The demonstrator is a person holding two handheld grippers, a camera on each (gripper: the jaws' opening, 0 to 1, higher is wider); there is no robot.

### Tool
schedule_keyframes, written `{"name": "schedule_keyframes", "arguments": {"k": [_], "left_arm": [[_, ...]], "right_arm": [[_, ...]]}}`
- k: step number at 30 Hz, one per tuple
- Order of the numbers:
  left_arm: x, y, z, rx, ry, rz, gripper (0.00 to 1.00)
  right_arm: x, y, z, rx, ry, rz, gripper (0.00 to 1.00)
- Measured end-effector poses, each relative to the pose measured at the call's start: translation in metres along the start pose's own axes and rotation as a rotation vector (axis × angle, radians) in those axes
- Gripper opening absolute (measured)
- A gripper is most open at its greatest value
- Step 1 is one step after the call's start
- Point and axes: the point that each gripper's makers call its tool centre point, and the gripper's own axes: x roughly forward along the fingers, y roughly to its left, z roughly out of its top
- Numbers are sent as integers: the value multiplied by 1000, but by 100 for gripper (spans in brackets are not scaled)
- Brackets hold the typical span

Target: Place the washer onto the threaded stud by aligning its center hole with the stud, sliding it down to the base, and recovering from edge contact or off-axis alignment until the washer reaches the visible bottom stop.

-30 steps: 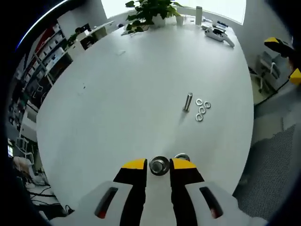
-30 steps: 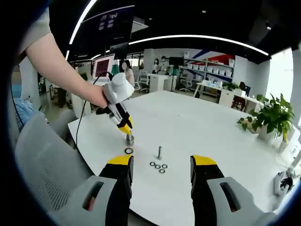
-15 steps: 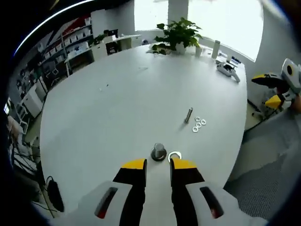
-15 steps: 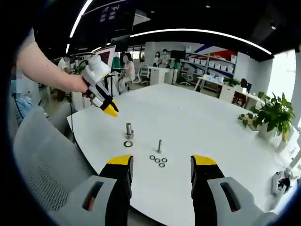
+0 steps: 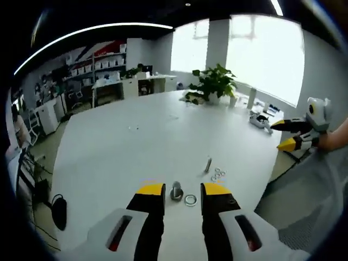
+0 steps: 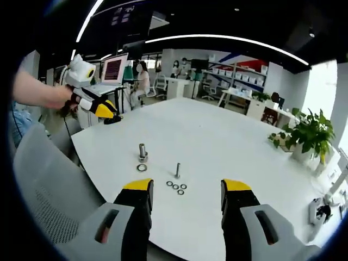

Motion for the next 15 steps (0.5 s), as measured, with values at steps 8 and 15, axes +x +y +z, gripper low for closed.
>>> {"name": "schedule_keyframes", "arguments": {"k": [8,15], "left_arm": [[-16,-11,-12,-5,-54,-5,24],[-25,-15,-14,-12,-94,0,25]], "right_arm": [[1,-6,-5,-5,29,-39,53],[3,-4,-10,-31,63,-45,53]]}}
